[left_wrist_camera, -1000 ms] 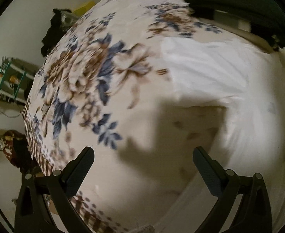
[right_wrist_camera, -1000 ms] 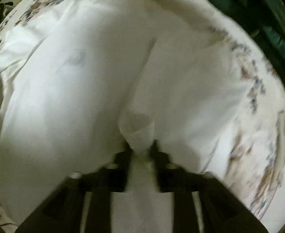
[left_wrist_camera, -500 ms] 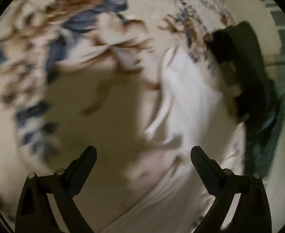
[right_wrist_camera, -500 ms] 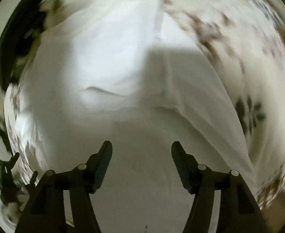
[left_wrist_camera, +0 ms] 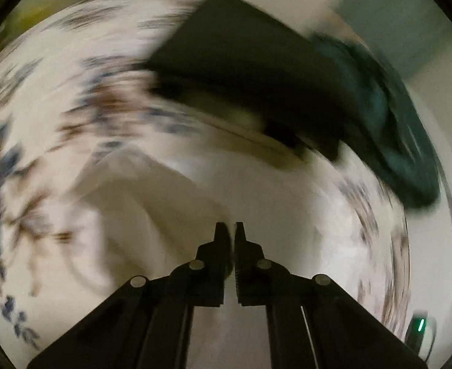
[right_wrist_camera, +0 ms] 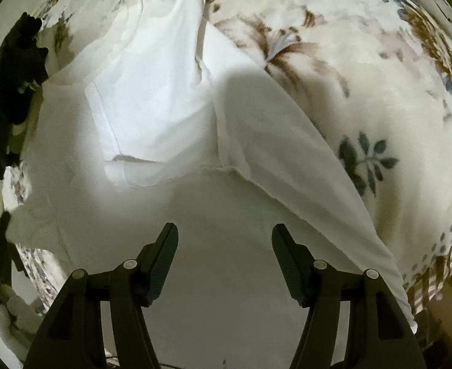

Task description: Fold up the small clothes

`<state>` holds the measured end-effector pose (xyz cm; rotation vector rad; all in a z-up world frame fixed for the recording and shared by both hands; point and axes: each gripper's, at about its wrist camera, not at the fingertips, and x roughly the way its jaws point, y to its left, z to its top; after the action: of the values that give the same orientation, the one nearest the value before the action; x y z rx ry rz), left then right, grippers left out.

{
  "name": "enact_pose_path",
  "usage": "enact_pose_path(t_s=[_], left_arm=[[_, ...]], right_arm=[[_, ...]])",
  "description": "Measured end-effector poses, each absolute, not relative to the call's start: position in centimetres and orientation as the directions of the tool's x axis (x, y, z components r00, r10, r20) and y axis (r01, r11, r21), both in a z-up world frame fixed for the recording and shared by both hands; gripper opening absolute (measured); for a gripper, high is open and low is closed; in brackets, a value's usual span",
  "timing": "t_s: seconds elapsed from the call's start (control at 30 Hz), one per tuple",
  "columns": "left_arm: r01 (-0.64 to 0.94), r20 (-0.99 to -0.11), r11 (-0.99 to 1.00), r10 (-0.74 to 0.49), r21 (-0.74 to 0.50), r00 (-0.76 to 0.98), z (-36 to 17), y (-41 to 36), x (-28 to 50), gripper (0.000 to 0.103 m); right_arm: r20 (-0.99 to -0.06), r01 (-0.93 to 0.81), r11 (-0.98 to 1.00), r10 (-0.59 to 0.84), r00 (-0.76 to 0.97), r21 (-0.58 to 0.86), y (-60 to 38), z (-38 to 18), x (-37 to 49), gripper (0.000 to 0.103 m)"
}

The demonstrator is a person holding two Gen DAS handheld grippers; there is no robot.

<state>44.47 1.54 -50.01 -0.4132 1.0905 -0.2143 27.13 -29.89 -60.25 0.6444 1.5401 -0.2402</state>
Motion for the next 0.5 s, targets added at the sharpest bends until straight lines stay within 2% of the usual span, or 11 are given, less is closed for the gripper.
enact_pose_path(t_s=[0.1, 0.2, 0.23, 0.27, 0.3, 0.33, 0.37, 0.5], left_arm=[[0.107, -0.84, 0.913, -0.405, -0.394, 0.362, -50.6, -5.4, 43.7, 0.005], [0.157, -0.883, 0.923, -0.383, -0.351, 0.271, -52.1, -9.7, 42.1, 0.007], [0.157, -0.892, 0.929, -0.366, -0.335, 0.265, -52.0, -10.1, 41.8, 0.012], [0.154, -0.902, 0.938, -0.343, -0.311, 0.261, -52.2, -10.0, 41.3, 0.019], [0.155, -0.909, 0.942, -0.328, -0.297, 0.256, -52.2, -9.7, 40.6, 0.049], [0.153, -0.914, 0.946, -0.317, -0.286, 0.252, -52.2, -9.2, 40.3, 0.089], [0.144, -0.92, 0.953, -0.295, -0.265, 0.258, -52.1, -8.3, 39.7, 0.1], [0.021, -0.938, 0.991, -0.128, -0.128, 0.322, -51.5, -2.5, 38.1, 0.101]], right_arm=[[-0.972, 0.517, 0.828, 0.229, 0.042, 0.217, -30.9, -58.8, 26.6, 0.065], [-0.976, 0.514, 0.833, 0.216, 0.039, 0.205, -32.0, -57.3, 26.2, 0.066], [-0.976, 0.515, 0.833, 0.215, 0.041, 0.205, -32.4, -56.9, 26.1, 0.066], [-0.976, 0.516, 0.832, 0.213, 0.042, 0.204, -32.8, -56.5, 25.9, 0.066], [-0.976, 0.516, 0.832, 0.212, 0.042, 0.203, -33.3, -56.1, 25.7, 0.066], [-0.976, 0.512, 0.834, 0.211, 0.045, 0.204, -33.6, -55.7, 25.7, 0.066], [-0.977, 0.5, 0.842, 0.209, 0.048, 0.205, -32.4, -55.3, 26.0, 0.066], [-0.96, 0.354, 0.894, 0.272, 0.062, 0.276, -28.4, -54.6, 30.5, 0.066]])
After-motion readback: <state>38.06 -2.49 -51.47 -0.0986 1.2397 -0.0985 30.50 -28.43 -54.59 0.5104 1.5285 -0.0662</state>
